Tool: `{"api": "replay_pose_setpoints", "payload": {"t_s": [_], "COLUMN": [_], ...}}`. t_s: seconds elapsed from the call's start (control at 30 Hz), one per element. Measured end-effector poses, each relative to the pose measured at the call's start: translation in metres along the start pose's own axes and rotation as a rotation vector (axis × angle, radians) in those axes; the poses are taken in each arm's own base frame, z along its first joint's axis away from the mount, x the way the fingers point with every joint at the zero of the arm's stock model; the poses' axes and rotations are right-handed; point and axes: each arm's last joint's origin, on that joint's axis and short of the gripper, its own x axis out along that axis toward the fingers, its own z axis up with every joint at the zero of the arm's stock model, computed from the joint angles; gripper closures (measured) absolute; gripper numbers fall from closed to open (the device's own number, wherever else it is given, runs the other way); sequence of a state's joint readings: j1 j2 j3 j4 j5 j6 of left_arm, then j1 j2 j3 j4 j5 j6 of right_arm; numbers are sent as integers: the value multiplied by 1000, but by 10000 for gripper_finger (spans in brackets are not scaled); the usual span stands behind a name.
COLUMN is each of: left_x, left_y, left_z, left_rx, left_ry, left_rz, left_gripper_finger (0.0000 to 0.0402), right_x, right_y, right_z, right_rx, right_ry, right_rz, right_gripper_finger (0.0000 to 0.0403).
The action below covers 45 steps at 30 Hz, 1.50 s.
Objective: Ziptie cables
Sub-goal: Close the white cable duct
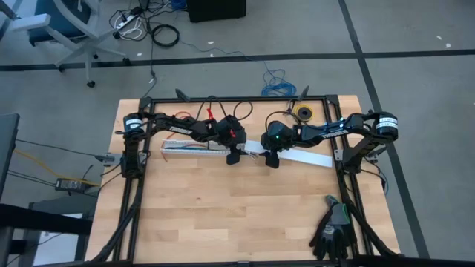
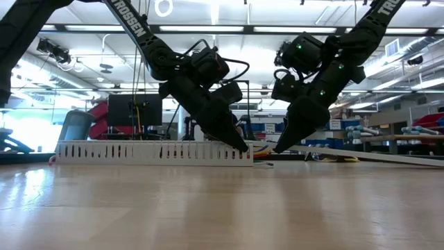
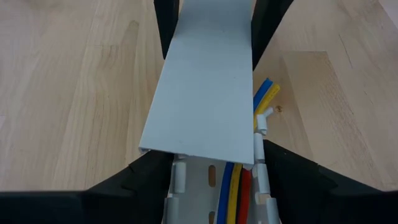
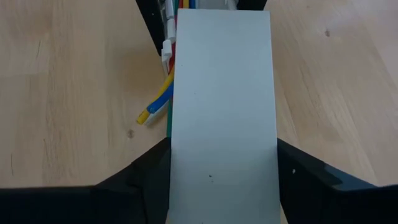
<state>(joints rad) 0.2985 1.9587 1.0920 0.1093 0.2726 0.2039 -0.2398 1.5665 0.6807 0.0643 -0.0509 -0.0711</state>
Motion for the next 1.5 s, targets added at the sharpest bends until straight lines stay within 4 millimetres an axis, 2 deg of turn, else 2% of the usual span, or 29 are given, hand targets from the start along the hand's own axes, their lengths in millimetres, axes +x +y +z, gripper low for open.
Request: {"api": "replay_pose_setpoints", "payload": {"t_s": [0.27,0.53,0.8,1.07,1.5], "left_x": [0,0,0,0,0], "left_y": [0,0,0,-1,-1], "left_z": [0,0,0,-2,-1], "left_rx": [0,0,-1,22,21], "left_ry": [0,0,2,15,5], "left_rz": [0,0,-1,-26,-29], "left_gripper_finger": [161,161,161,161,161], "right_x": [0,-1,-17,-18,-18], "right_y": [0,0,1,0,-1], "right_z": [0,1,10,3,3], "right_rx": [0,-1,-16,-53,-95], "right_ry": [0,-5,-72,-5,-1], "right_rz": [1,1,26,87,65], "right_gripper_finger": [168,180,176,171,170]}}
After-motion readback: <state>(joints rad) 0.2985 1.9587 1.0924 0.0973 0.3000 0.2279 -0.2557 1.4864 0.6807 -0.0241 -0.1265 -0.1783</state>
